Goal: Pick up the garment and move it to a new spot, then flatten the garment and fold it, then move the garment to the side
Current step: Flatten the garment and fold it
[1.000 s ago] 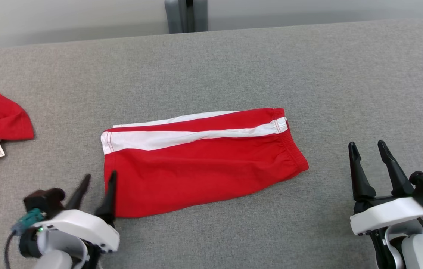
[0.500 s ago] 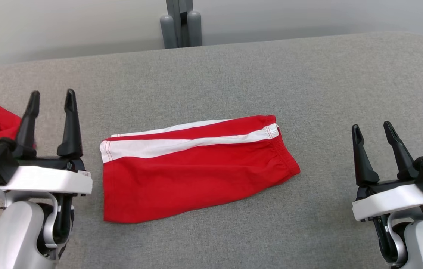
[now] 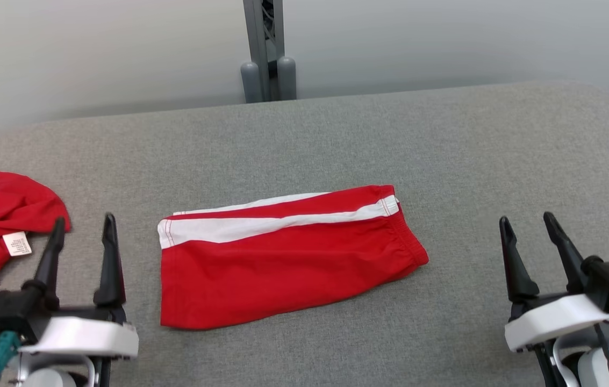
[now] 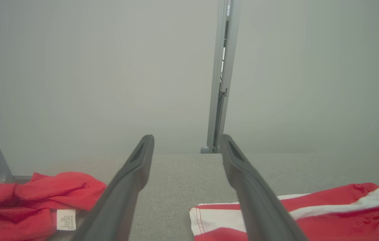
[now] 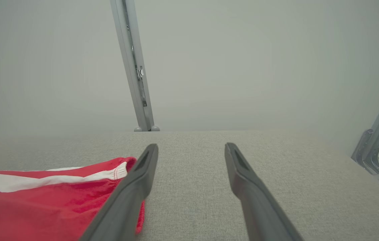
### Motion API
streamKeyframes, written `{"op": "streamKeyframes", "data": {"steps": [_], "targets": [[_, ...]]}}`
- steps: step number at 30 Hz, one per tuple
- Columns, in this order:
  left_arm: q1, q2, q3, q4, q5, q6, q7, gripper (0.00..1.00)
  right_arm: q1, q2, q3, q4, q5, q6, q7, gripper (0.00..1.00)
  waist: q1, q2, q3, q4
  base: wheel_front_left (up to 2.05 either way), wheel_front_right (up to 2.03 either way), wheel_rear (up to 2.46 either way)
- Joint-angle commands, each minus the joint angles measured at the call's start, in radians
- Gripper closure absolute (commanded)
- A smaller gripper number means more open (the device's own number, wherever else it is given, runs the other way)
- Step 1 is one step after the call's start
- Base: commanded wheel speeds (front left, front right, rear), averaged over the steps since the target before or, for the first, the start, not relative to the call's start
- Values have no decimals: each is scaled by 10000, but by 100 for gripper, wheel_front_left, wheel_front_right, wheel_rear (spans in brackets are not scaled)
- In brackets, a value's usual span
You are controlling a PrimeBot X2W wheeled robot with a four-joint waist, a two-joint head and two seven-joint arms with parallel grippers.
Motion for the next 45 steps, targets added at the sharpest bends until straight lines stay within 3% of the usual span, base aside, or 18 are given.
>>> {"op": "streamKeyframes", "data": {"steps": [1,14,30,38,45], "targets": [[264,2,20,6,155,-91,-45,0,209,-53,0,-30,-72,-3,37,0,0,-1,-124,44,0,0,0],[1570,-132,-459,-111,310,-236,90,0,1387,-53,-210,-368,39,-3,307,0,0,-1,-722,249,0,0,0],[1589,-13,-552,-242,290,-54,365,0,1901,-53,-361,-777,249,-3,568,0,0,-1,-883,391,0,0,0],[1221,-119,-679,-259,176,-123,540,0,1256,-50,-340,-332,-109,-3,776,0,0,-1,-627,1126,0,0,0],[761,-335,-974,-114,117,-387,449,0,28,-53,-31,1065,-28,-3,779,0,0,-1,-112,1914,0,0,0]]}}
